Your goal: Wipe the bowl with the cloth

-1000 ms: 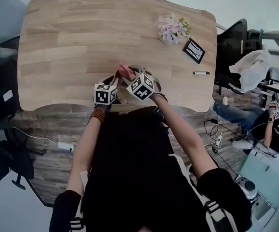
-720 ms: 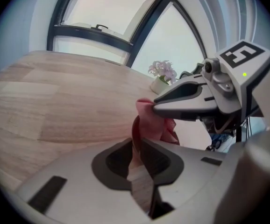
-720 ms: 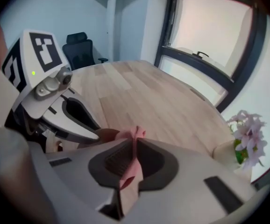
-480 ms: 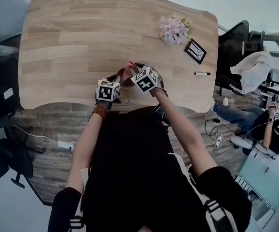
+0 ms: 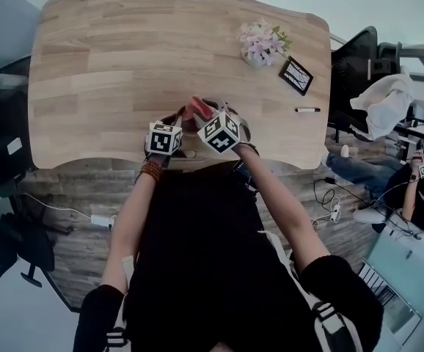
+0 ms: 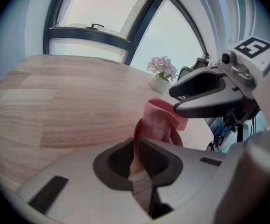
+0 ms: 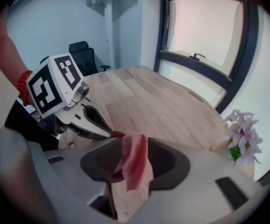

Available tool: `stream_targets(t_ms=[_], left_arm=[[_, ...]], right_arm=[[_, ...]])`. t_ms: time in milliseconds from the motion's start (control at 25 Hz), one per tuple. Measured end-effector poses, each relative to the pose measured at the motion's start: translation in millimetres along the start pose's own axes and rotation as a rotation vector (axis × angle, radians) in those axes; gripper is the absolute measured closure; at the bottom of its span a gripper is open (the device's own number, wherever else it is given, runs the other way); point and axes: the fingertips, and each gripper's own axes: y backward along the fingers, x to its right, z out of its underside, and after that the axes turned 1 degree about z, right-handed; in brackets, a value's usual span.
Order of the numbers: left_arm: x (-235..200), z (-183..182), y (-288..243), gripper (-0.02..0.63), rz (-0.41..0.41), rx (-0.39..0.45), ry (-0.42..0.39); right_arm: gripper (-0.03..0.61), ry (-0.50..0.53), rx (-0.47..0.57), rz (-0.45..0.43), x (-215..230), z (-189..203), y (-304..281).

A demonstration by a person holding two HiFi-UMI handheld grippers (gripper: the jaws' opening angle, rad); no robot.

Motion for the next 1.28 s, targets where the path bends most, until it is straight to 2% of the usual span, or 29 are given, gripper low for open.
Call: stream_targets(t_ms=[80,160,280,440,680,1040,1280], left_arm=[[0.1,-0.5,-0.6,0.575,-0.001,-0.001,-0.001],[-0.1,-0.8,-0.5,0.575,-0.001,-0.001,-0.001],[0.8,0.1,-0.7,0.577,-0.004,-0.006,-0.003],[0.7,-0.4,-0.6,0.577,-0.006,-0.004,-0.002],[0.1,-1.1,-1.1,0.578,-0.016,-0.005,-0.040],[-2.0,-3.1,-5.0,0.578,-0.026,0.006,-0.096],[-4.1,-2.7,-8.9,0.578,-0.017,0.013,-0.096]], right_arm=[[0.413,0.032,0.005,-0.014,-10.1,-3.7,-4.1],[0.390,0.074,-0.039,-0.043,-19.2,4.4,-16.8],[0.378,0.158,-0.087,-0.023,-17.5,19.1,-36.0],[0.390,0.224,-0.084,-0.008,-13.1,22.3,-47.7],[0.402,0.274,-0.107,-0.039,-12.5,32.8,-60.0],[0.489,0.254,-0.153,-0.099,-14.0,40.1,-78.7],[0.533,0.077,-0.212,-0.169,-12.0,41.1,-81.5]])
